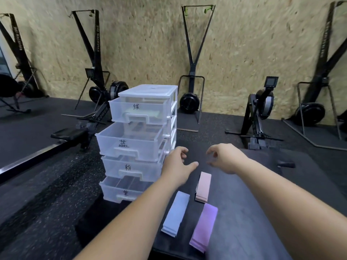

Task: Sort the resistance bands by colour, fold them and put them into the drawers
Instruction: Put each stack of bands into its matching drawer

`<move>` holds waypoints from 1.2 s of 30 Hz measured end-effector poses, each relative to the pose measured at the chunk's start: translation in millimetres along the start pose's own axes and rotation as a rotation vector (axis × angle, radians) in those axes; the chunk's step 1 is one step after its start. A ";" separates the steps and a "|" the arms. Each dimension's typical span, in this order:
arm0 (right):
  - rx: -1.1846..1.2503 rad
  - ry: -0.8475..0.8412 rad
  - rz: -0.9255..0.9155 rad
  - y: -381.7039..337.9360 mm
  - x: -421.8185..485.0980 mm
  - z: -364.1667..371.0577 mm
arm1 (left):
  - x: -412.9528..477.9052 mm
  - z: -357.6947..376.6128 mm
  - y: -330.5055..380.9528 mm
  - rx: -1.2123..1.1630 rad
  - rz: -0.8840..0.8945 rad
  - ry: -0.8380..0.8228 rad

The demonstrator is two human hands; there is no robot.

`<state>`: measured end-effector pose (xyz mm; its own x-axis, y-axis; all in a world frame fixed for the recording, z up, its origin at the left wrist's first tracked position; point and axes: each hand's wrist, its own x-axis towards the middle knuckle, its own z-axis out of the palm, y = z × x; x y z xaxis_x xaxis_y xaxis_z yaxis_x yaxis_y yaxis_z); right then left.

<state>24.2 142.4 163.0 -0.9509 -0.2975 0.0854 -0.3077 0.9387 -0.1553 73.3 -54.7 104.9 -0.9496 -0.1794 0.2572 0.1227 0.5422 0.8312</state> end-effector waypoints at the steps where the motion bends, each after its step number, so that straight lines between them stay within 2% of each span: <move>1: 0.002 -0.015 0.012 5.2 -0.3 8.9 | -0.6 8.4 -6.6 0.021 -0.013 -0.027; 8: 0.039 -0.103 0.083 40.4 19.0 78.0 | 8.9 55.1 -53.9 0.156 -0.089 -0.183; 15: 0.089 -0.160 0.137 65.1 55.0 139.1 | 40.7 87.2 -89.2 0.221 -0.145 -0.257; 26: 0.383 -0.106 0.255 88.0 92.8 221.3 | 84.8 135.5 -118.8 0.331 -0.241 -0.461; 36: 0.596 -0.111 0.351 110.0 110.1 244.1 | 89.1 150.7 -127.6 0.577 -0.165 -0.467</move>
<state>-122.6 170.4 -85.0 -0.9855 -0.0403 -0.1647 0.0821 0.7366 -0.6713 -70.4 -16.1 -52.6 -0.9817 0.0009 -0.1905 -0.0804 0.9046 0.4185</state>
